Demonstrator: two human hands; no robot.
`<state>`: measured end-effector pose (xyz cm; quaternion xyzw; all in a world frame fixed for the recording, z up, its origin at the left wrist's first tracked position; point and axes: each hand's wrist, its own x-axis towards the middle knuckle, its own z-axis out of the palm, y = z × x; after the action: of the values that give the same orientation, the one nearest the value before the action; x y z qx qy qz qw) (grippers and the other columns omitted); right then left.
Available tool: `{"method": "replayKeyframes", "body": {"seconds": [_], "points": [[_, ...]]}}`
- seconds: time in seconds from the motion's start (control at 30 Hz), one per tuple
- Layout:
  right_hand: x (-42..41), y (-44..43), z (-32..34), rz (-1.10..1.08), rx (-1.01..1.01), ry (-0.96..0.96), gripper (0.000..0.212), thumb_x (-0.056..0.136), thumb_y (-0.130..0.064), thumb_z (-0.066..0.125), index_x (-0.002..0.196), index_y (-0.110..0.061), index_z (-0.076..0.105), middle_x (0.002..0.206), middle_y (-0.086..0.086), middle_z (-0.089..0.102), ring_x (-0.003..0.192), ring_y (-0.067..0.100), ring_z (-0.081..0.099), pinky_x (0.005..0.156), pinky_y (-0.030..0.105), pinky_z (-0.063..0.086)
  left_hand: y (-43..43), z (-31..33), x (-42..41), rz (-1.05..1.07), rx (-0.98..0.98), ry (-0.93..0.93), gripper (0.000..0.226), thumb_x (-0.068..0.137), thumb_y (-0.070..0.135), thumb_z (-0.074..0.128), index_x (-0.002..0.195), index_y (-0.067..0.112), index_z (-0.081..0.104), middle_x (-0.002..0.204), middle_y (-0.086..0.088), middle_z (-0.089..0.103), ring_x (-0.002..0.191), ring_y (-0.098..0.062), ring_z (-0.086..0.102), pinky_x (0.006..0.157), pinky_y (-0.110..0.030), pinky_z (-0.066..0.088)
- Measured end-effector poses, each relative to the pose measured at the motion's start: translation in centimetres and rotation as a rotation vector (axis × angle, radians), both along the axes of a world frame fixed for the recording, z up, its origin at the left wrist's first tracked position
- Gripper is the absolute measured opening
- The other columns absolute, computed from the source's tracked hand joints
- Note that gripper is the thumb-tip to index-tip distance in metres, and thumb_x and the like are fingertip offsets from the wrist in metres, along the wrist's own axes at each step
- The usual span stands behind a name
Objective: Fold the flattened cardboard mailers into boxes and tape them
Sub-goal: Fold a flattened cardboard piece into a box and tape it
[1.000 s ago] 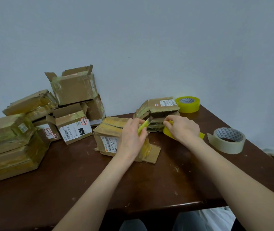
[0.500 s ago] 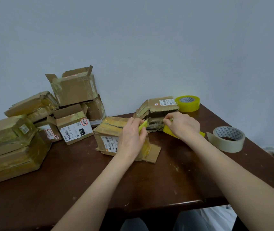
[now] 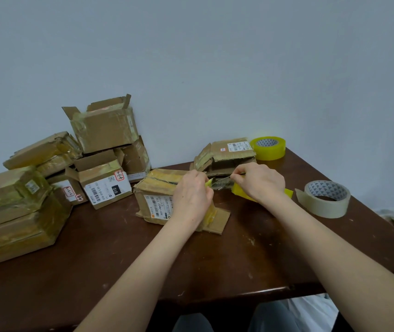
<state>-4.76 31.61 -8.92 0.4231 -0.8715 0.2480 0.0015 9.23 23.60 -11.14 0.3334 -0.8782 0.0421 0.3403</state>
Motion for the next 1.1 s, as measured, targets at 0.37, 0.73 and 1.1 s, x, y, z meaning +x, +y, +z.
{"method": "replayKeyframes", "body": {"seconds": [0.37,0.73,1.1], "points": [[-2.5,2.3,0.0,0.000,-0.194,-0.177,0.023,0.091,-0.056,0.048,0.101,-0.043,0.066,0.115,-0.001,0.065,0.107,0.030,0.058,0.076,0.034,0.041,-0.6,-1.4,0.4,0.084,-0.167,-0.157,0.026,0.091,0.028,0.055,0.114,0.020,0.064,0.110,0.002,0.063,0.102,-0.019,0.052,0.096,-0.035,0.040],[-3.4,3.4,-1.3,0.103,-0.566,-0.462,0.011,0.091,-0.046,0.056,0.083,-0.047,0.063,0.099,-0.017,0.061,0.104,0.013,0.055,0.082,0.033,0.042,1.8,0.0,-0.9,-0.127,-0.106,0.012,0.044,0.086,0.046,0.062,0.120,0.019,0.061,0.107,0.001,0.060,0.104,-0.018,0.055,0.090,-0.031,0.043],[-3.3,4.9,-2.4,0.226,-0.482,-0.324,0.019,0.091,-0.048,0.056,0.109,-0.050,0.062,0.115,-0.017,0.063,0.111,0.011,0.056,0.094,0.040,0.046,2.4,5.2,-5.3,-0.240,0.486,0.238,0.010,0.082,0.031,0.071,0.073,0.027,0.074,0.067,0.013,0.066,0.071,-0.009,0.064,0.075,-0.031,0.053]]}}
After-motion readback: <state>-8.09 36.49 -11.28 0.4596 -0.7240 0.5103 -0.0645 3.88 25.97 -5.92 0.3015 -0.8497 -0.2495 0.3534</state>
